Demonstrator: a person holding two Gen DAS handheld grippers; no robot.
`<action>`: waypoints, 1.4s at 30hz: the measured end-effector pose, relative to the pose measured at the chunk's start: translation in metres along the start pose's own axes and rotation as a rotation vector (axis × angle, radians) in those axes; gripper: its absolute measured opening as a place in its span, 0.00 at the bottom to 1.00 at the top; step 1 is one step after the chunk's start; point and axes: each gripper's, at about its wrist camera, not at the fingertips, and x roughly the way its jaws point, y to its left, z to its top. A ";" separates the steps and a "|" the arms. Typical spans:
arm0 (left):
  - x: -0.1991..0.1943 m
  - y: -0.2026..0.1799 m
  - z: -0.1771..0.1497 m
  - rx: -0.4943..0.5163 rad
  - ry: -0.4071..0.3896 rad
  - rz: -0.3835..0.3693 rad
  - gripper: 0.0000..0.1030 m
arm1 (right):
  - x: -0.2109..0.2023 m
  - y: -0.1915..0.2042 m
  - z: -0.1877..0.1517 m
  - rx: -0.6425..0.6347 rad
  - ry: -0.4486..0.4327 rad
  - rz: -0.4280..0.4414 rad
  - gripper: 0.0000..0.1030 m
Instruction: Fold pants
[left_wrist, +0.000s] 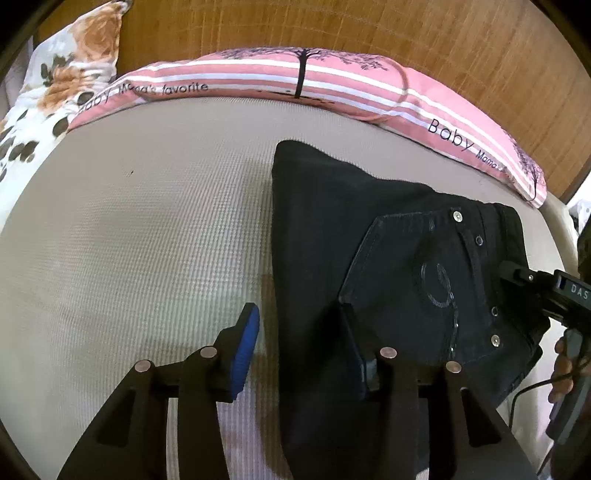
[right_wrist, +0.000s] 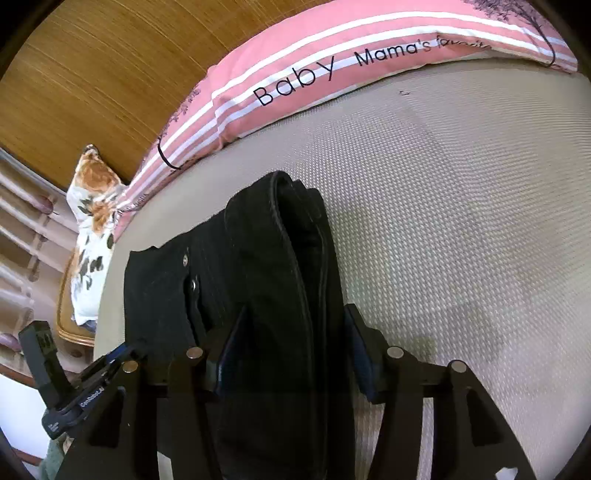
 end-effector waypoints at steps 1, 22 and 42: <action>-0.002 -0.001 -0.002 -0.004 0.004 0.003 0.45 | -0.004 0.001 -0.003 0.002 0.005 -0.008 0.50; -0.088 -0.030 -0.077 0.043 -0.067 0.208 0.57 | -0.047 0.002 -0.067 -0.019 -0.069 -0.129 0.61; -0.124 -0.064 -0.120 0.050 -0.142 0.233 0.88 | -0.118 0.095 -0.147 -0.367 -0.312 -0.342 0.94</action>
